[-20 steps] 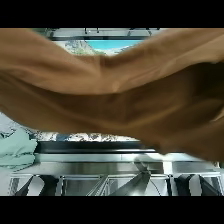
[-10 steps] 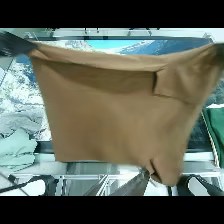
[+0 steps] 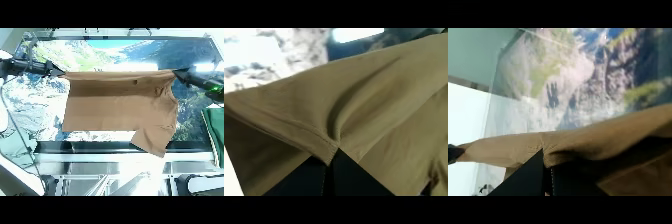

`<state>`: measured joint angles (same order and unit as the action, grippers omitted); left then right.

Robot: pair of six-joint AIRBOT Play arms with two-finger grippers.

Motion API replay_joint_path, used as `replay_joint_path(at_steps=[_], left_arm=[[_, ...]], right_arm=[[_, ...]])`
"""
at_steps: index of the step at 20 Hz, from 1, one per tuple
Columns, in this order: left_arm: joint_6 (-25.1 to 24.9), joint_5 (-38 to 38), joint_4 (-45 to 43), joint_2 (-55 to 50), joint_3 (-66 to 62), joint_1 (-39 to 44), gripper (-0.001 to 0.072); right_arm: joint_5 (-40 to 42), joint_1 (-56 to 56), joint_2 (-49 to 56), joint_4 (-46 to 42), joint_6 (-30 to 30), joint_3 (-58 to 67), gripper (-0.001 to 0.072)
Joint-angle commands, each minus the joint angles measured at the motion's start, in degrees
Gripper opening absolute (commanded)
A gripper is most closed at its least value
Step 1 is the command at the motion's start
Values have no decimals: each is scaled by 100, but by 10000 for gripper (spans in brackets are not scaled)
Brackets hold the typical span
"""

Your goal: Fold the shirts.

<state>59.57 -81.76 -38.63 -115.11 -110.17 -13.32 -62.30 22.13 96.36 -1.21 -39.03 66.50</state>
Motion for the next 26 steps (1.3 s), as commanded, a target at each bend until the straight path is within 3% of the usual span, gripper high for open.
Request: replay_joint_path(at_steps=[1,4,7,10,11,12,13,16,18,21,23,26], left_arm=[[229,-22,-693,-870,-697,201,17],[315,101,-1292,-1082,-693,352,17],[365,463,-1641,-1082,-262,417,16],[398,323,-1690,-1080,-162,398,12],[424,142,-1685,-1080,-262,369,70],[509,-76,-1685,-1078,-437,372,276],[586,-354,-1687,-1075,-704,361,333],[739,-962,-1694,-787,-1099,160,332],[866,-955,-1685,-273,-627,-122,331],[866,-1001,-1676,433,396,-527,332],[846,-962,-1683,903,1331,-732,331],[632,-804,-1687,1513,2682,-1029,332]], right_arm=[[-109,-17,699,-568,118,116,28],[-59,-26,765,-1519,114,59,28],[90,-22,765,-1624,114,-7,28],[175,-9,761,-1862,-151,-4,30],[144,24,745,-1985,-330,-4,122],[9,103,717,-2144,-566,7,290],[-247,234,643,-2334,-743,9,295],[-1217,678,197,-3486,-1488,-2,293],[-1814,938,-308,-4242,-1851,-160,274],[-1921,1261,-1436,-4697,-2267,-1115,260],[-1478,1311,-2302,-4920,-2590,-2247,447],[-837,1211,-3128,-4911,-3042,-3851,461]])
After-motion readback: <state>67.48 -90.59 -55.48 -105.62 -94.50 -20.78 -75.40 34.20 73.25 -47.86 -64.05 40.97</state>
